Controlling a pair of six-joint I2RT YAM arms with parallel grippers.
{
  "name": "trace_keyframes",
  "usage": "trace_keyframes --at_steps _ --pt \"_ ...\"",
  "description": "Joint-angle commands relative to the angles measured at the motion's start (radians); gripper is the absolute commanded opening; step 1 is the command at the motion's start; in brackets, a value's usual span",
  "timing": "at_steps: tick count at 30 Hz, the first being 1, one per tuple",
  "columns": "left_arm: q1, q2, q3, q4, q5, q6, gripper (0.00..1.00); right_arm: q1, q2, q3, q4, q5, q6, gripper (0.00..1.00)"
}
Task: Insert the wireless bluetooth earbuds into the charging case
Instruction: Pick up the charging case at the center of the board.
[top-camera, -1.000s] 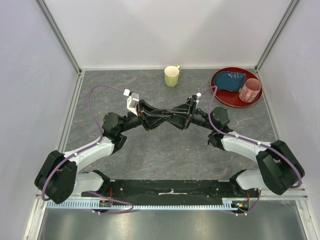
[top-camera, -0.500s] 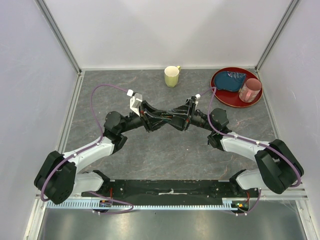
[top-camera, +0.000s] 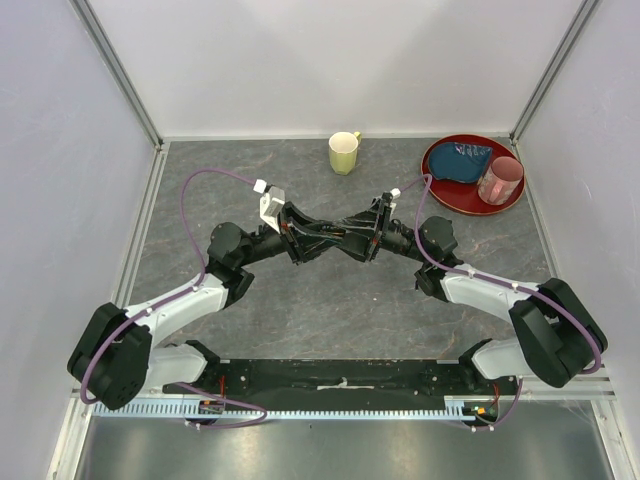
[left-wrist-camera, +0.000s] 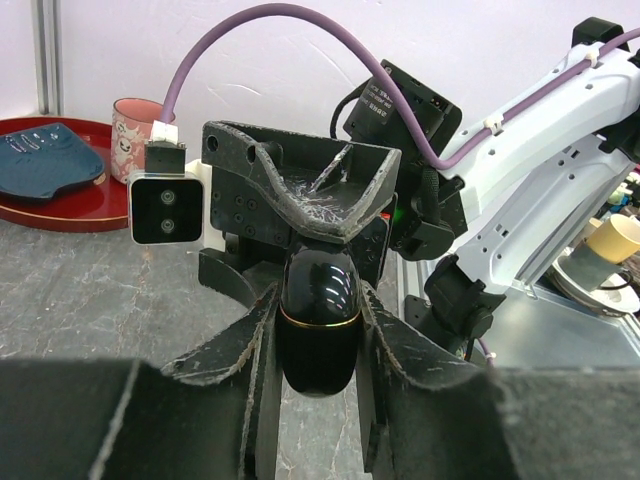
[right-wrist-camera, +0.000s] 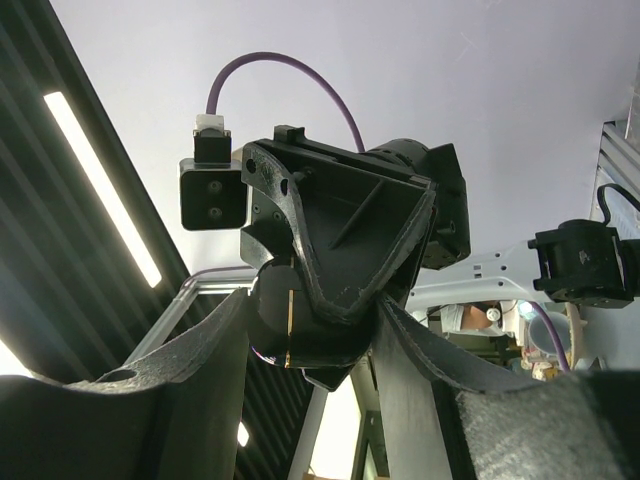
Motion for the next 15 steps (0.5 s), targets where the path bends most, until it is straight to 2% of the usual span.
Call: trace_keyframes --at_steps 1,9,15 --pt "-0.007 -0.017 0.016 -0.014 0.041 0.026 0.37 0.001 -0.002 0.002 0.107 0.029 0.026 0.13" --pt "-0.007 -0.027 0.014 -0.037 0.041 0.031 0.42 0.004 -0.005 -0.004 0.115 0.031 0.028 0.13" --pt "-0.007 -0.038 -0.015 0.003 0.026 0.025 0.43 0.003 -0.005 -0.014 0.136 0.037 0.041 0.13"
